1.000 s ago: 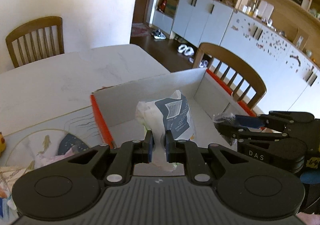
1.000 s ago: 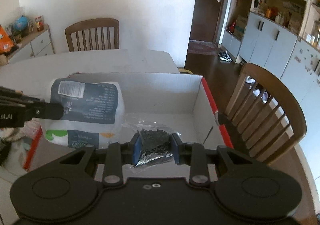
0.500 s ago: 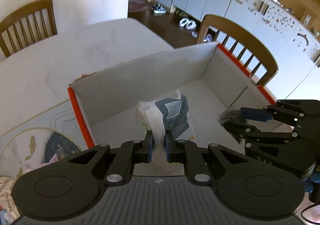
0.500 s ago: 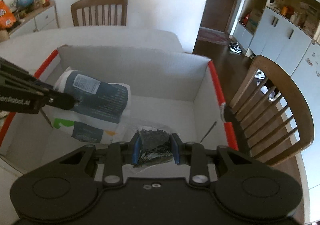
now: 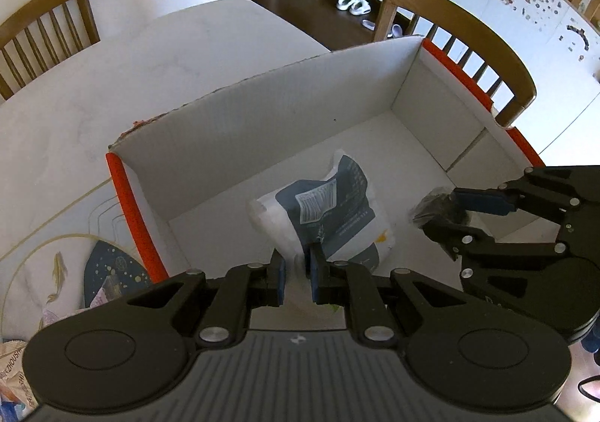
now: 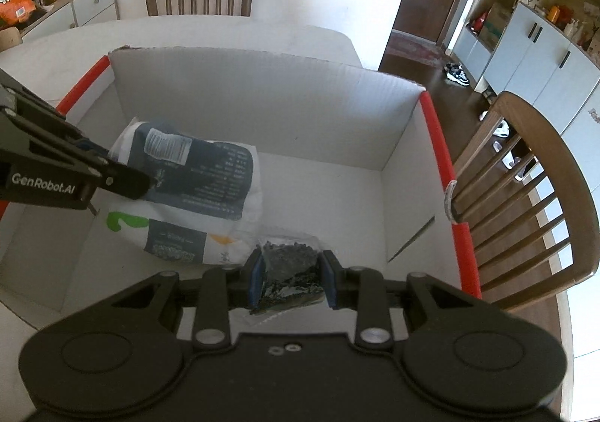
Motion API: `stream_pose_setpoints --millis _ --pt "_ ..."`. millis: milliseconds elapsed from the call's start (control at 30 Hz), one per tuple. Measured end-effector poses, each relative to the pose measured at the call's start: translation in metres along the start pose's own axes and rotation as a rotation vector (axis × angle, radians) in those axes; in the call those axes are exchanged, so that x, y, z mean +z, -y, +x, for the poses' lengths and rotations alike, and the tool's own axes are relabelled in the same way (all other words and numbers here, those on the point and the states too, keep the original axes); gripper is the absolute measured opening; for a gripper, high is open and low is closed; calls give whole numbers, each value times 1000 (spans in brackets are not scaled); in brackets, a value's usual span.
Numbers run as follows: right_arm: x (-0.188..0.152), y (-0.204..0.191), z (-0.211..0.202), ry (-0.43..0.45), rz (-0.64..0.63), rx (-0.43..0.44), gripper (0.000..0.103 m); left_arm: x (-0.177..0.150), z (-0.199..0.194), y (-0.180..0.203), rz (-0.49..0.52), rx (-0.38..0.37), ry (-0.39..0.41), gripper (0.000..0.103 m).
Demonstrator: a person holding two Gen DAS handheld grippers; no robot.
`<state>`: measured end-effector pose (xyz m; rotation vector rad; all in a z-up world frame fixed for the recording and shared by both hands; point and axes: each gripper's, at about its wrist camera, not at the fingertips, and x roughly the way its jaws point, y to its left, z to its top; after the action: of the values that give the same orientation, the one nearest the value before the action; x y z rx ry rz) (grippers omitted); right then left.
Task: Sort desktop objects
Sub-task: 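Carry both held packets over the red shoebox, then open both tools to drop the packets into the shoebox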
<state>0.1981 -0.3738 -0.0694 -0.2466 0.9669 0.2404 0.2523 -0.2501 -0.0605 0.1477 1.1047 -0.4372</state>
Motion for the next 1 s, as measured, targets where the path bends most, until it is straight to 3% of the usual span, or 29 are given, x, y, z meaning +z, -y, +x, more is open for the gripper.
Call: stream_pose_setpoints --millis 233,400,533,600,633,667,1000 --pt "-3 4 0 -7 -6 17 36 0 -3 6 22 25 -4 12" --pt "-6 9 -6 1 12 35 46 -3 -10 6 22 36 12 16" --pt "-6 13 -14 12 18 54 57 -4 -14 6 17 49 26 31" --pt "-5 14 -21 25 28 68 60 -6 -18 7 22 53 42 48" --pt "-4 16 -24 33 33 75 62 -7 -21 6 19 54 51 64" --pt "-3 17 -28 39 38 83 65 -8 -25 6 14 52 65 70" --pt "-1 21 -57 95 61 146 75 -20 -57 -2 -19 18 144 71"
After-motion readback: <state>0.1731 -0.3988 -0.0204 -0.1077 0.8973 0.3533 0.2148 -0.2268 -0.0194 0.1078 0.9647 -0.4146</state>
